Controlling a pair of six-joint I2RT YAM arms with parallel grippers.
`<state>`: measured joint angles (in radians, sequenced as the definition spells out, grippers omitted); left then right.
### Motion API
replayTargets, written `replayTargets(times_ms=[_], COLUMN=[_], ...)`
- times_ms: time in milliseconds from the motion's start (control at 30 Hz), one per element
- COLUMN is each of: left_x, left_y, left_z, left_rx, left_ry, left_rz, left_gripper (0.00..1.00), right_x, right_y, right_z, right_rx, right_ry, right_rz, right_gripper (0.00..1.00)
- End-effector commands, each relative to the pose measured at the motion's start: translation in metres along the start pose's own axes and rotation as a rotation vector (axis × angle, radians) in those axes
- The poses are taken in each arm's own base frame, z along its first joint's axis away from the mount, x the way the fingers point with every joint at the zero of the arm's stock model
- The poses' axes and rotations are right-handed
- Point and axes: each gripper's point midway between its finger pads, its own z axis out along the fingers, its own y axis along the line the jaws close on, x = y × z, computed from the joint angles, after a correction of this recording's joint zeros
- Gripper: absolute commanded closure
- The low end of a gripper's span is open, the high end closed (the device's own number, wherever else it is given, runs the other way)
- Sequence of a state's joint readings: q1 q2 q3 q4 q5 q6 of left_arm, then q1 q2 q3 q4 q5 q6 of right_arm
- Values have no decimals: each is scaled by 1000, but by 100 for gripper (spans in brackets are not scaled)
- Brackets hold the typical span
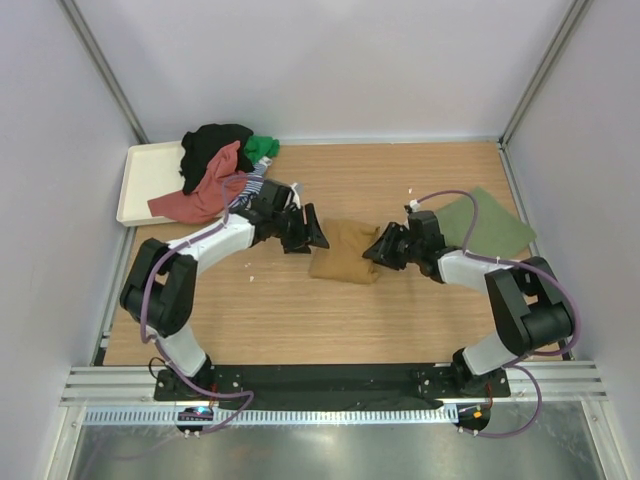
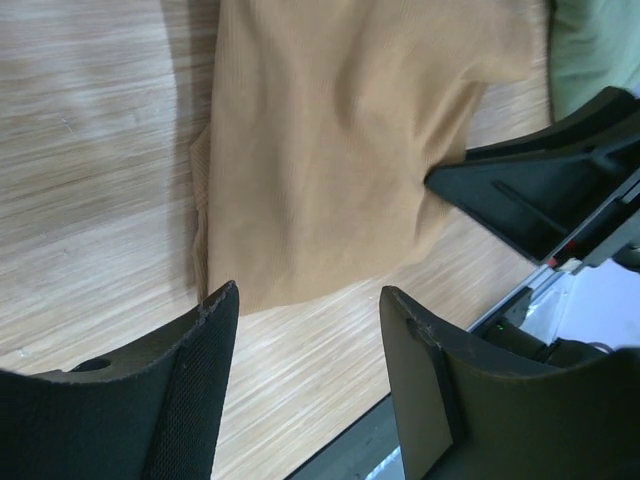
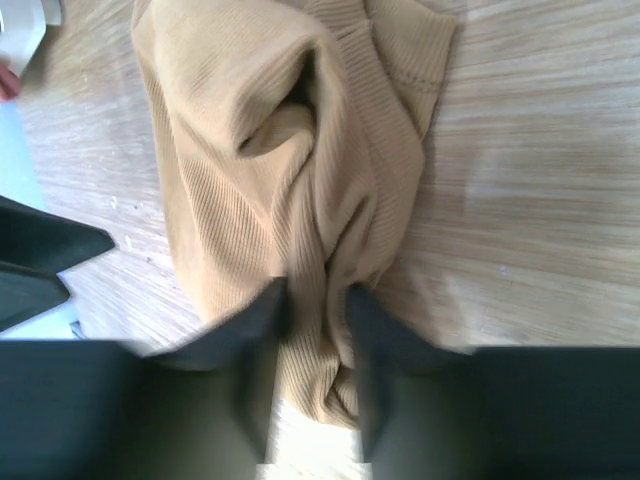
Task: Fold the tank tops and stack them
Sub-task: Fold the tank top
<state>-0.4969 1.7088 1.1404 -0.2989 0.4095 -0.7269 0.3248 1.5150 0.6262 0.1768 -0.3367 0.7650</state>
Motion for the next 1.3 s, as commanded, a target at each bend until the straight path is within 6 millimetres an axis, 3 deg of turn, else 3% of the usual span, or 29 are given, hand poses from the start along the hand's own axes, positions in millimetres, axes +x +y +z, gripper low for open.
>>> replayTargets(times_ms=[0,167,233,300,333,400,533,600,700,767,933,1133,1200,1267], left_x=[-2,1,1,0,1,-1,1,5,12,16,15,26,35,41], left_y=[6,16,17,17,16,11,-7,-21,-41,-49,-64,-53,-41,-31], left_z=[13,21,20,17,16,8,-5,-7,-5,0,15,41,54,64], left_rx=[-29,-57,-63,-67,-69,-73,-57,-33,5,19,118,171,154,141], left_ry=[3,10,2,-10,-14,-37,-59,-65,-73,-84,-121,-129,-100,-80], left_rz=[28,21,26,32,38,59,100,125,149,145,100,-1,-28,-37], left_gripper=[41,44,46,47,48,48,48,49,50,51,53,54,54,55], right_x=[-9,-2,2,3,1,-5,-19,-38,-53,-65,-70,-73,-71,-63], right_y=[-6,-20,-27,-28,-27,-31,-31,-17,2,18,78,77,84,76], right_z=[11,20,24,23,20,15,-7,-19,-31,-36,-32,5,13,30], right_rx=[-3,-68,-60,-61,-59,-20,61,55,29,-5,-274,-335,-407,-426], right_ry=[8,48,66,73,65,26,-31,-96,-132,-152,-63,-16,11,66], right_rz=[24,114,134,132,123,89,28,-11,-58,-85,-61,11,39,74], right_gripper=[70,94,93,84,68,57,50,50,64,69,91,99,99,99])
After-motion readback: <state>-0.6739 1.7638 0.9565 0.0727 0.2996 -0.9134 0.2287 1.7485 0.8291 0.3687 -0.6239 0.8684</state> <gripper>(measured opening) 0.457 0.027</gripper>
